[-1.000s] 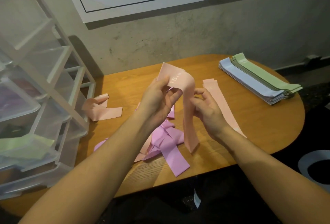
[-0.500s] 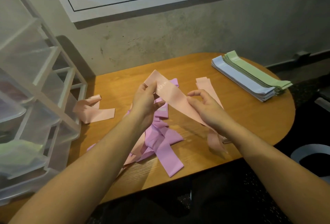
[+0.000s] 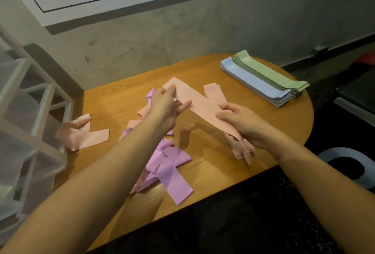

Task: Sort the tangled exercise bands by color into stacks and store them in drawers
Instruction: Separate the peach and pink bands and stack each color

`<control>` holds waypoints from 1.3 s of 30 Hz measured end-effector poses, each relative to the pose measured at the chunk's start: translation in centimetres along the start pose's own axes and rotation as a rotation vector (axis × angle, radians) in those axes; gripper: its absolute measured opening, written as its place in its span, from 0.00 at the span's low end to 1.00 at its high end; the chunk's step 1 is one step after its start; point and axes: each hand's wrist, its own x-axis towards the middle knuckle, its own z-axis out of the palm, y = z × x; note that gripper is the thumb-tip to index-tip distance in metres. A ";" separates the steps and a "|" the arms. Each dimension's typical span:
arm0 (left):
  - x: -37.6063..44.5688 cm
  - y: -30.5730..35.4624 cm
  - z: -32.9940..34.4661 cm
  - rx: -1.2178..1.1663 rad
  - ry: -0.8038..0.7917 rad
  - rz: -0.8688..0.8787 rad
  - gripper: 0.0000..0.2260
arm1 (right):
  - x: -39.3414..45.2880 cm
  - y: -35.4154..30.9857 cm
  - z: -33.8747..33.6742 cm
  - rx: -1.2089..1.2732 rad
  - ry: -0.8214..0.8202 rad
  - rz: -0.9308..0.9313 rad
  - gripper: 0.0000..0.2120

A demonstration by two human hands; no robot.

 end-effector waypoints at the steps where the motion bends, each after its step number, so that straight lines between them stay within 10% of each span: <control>1: 0.3 0.0 0.3 -0.010 0.007 0.001 0.04 | -0.1 0.1 -0.4 -0.005 -0.002 0.006 0.08; 15: 4.0 -1.8 5.3 0.296 -0.063 0.031 0.11 | -0.4 3.1 -4.4 -0.429 0.187 0.097 0.08; 30: 9.2 -4.9 8.8 0.511 -0.089 -0.002 0.08 | 0.8 6.0 -4.9 -0.067 0.150 0.057 0.10; 39: 11.2 -6.2 8.7 0.818 -0.087 0.085 0.05 | 1.0 6.9 -6.0 -0.633 0.089 0.030 0.14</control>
